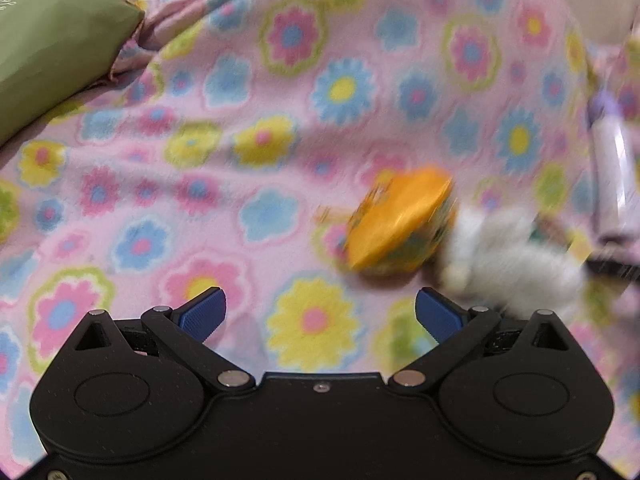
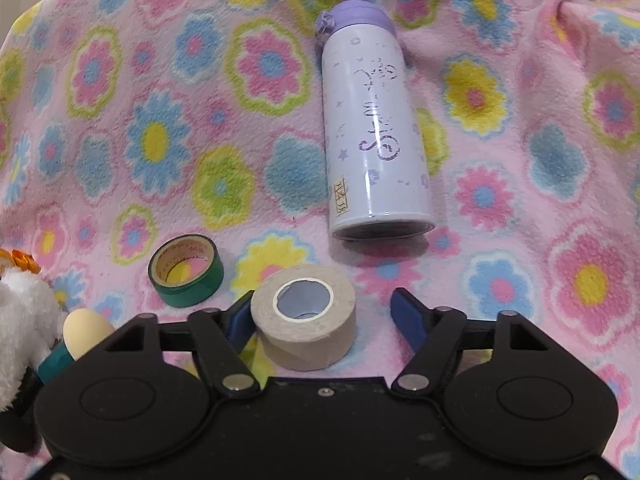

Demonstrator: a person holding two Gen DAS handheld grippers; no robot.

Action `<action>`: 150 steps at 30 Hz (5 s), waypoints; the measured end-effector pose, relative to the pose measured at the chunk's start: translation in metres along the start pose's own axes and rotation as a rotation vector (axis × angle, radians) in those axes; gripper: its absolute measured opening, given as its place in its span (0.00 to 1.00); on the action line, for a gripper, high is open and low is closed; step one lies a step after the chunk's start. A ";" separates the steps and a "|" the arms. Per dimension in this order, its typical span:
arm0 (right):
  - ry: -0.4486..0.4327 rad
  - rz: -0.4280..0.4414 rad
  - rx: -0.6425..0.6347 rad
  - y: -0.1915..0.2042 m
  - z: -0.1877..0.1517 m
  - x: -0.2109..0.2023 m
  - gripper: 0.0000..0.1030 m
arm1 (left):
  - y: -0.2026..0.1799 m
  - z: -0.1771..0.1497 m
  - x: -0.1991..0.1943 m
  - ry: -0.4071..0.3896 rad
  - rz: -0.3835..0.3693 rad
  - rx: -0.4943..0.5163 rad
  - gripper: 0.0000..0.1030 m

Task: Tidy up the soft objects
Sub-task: 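Grasp the orange satin pouch with the left tool while the right tool approaches the beige tape roll, then lift the orange pouch with the left tool while the right tool grasps the beige tape roll, then carry the orange pouch and beige tape roll toward the woven basket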

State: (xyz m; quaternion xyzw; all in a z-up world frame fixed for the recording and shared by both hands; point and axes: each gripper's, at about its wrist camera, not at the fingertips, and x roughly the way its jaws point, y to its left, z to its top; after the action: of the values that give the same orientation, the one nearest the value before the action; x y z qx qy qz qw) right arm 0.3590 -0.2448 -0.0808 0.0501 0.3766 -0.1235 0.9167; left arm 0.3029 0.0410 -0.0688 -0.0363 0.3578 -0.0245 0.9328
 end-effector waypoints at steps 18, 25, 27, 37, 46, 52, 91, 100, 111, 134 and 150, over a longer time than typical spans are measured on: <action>-0.003 0.010 0.016 -0.003 -0.001 -0.002 0.69 | -0.013 0.066 0.072 0.242 -0.116 -0.317 0.95; -0.003 0.014 0.020 -0.004 0.000 -0.002 0.70 | -0.011 0.063 0.079 0.252 -0.117 -0.335 0.67; -0.002 0.013 0.020 -0.003 0.000 -0.002 0.70 | -0.012 0.066 0.078 0.251 -0.142 -0.306 0.62; -0.002 0.016 0.024 -0.002 0.000 -0.002 0.71 | -0.029 0.049 0.005 0.002 -0.083 -0.006 0.61; 0.002 0.016 0.019 -0.001 0.000 -0.002 0.73 | -0.008 0.015 -0.020 -0.045 -0.067 0.067 0.61; 0.004 0.019 0.015 0.000 0.000 -0.001 0.74 | 0.006 -0.005 -0.025 -0.005 -0.083 0.058 0.62; -0.018 0.077 0.046 -0.005 -0.001 -0.008 0.49 | 0.006 -0.043 -0.019 -0.017 -0.077 0.087 0.70; -0.016 0.082 0.054 -0.005 -0.001 -0.008 0.49 | 0.009 -0.040 -0.022 -0.011 -0.074 0.038 0.62; 0.071 0.106 0.073 -0.015 0.014 -0.020 0.46 | 0.004 -0.026 -0.059 0.014 -0.080 0.000 0.60; 0.100 0.404 0.144 -0.049 -0.019 -0.237 0.46 | -0.036 -0.046 -0.178 0.104 -0.155 0.028 0.60; 0.137 0.466 0.084 -0.025 -0.082 -0.326 0.46 | -0.034 -0.101 -0.228 0.155 -0.197 -0.039 0.60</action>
State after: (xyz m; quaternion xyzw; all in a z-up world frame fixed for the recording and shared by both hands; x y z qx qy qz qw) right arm 0.0737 -0.1923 0.0902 0.1822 0.4105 0.0795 0.8899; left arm 0.0650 0.0184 0.0108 -0.0876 0.4237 -0.1117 0.8946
